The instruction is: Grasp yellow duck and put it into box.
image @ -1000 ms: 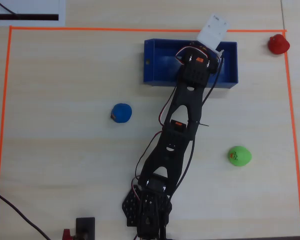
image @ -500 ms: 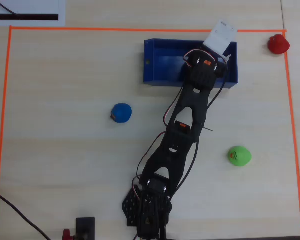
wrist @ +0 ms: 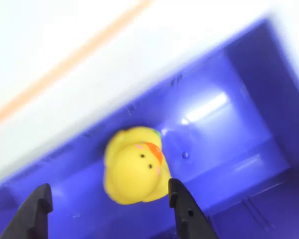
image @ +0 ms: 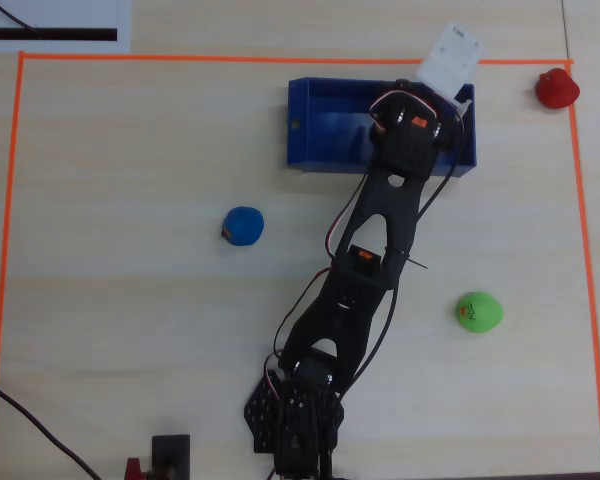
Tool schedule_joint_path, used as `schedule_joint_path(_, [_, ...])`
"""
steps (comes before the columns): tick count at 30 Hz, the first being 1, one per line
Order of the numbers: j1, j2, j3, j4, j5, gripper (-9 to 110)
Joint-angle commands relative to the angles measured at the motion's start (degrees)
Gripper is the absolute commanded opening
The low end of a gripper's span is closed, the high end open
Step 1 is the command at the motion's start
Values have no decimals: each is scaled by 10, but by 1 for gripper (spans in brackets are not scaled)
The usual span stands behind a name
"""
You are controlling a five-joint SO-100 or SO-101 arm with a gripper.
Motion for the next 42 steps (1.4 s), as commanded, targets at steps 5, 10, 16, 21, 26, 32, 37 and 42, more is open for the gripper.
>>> schedule_joint_path(5, [-13,311,70,35,136,0])
schedule_joint_path(10, [-88,582,483,-49,145,0])
schedule_joint_path(16, [-223,885,895,-31,37,0])
schedule_joint_path(21, [-279,1113,1159,16,-73,0])
schedule_joint_path(26, [-297,1267,1307,45,-109,0])
schedule_joint_path(32, [-304,1363,1397,55,-112,0])
schedule_joint_path(37, [-301,1406,1423,91,-112,0])
schedule_joint_path(42, [-301,1406,1424,119,-105,0])
